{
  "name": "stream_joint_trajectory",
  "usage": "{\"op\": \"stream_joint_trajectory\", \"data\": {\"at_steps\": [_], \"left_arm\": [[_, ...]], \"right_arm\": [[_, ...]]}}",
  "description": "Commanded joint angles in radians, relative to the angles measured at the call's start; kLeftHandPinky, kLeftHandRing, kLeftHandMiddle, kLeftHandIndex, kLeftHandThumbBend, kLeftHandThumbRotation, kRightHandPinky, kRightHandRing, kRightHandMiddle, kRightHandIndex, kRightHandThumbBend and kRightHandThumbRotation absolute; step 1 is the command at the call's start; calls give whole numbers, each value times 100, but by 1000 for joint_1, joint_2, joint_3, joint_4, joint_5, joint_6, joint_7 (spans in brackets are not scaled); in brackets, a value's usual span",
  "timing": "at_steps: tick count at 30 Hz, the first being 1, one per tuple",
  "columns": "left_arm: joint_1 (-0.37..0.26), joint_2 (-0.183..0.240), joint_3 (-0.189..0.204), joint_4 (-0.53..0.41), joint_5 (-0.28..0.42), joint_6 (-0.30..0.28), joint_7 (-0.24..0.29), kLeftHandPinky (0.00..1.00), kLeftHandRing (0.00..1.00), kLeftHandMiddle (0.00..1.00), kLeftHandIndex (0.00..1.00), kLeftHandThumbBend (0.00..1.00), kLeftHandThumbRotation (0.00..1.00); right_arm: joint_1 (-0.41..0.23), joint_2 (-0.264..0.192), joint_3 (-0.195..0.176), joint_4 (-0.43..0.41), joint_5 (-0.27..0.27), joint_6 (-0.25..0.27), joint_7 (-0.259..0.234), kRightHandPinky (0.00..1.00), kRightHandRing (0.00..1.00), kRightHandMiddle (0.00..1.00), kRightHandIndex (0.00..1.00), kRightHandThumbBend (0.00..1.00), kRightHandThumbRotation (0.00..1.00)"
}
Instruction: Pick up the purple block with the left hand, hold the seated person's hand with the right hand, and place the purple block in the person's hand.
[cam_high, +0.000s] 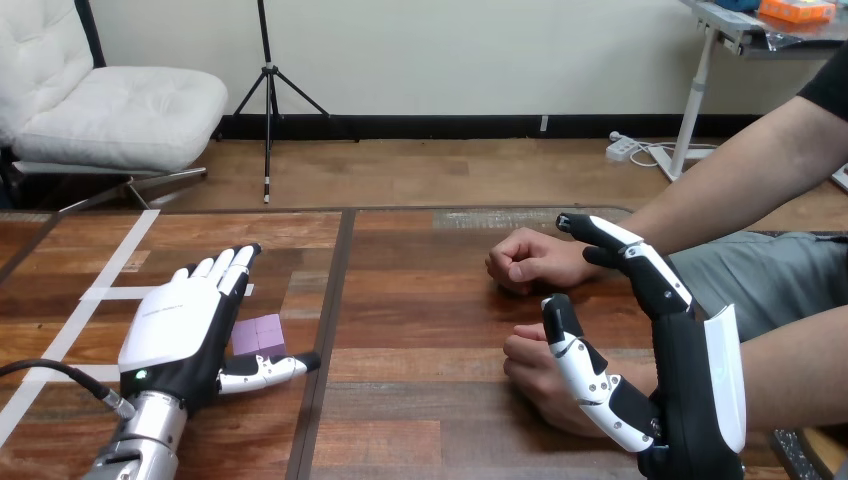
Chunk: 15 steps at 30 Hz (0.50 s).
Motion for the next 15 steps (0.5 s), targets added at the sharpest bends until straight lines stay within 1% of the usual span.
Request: {"op": "stream_joint_trajectory", "data": {"at_steps": [1, 7, 15], "left_arm": [[-101, 20, -23, 38, 7, -5, 37, 94, 94, 95, 94, 80, 55], [-128, 23, -43, 81, 6, -6, 39, 95, 95, 95, 94, 77, 55], [-156, 22, -59, 129, 0, -8, 37, 96, 95, 96, 94, 76, 57]], "right_arm": [[-42, -1, -11, -43, 4, -6, 2, 74, 79, 78, 75, 40, 47], [-37, 0, -12, -52, -3, 6, 3, 75, 79, 78, 75, 40, 47], [-33, -3, -14, -59, -7, 13, 2, 75, 79, 78, 75, 40, 48]]}}
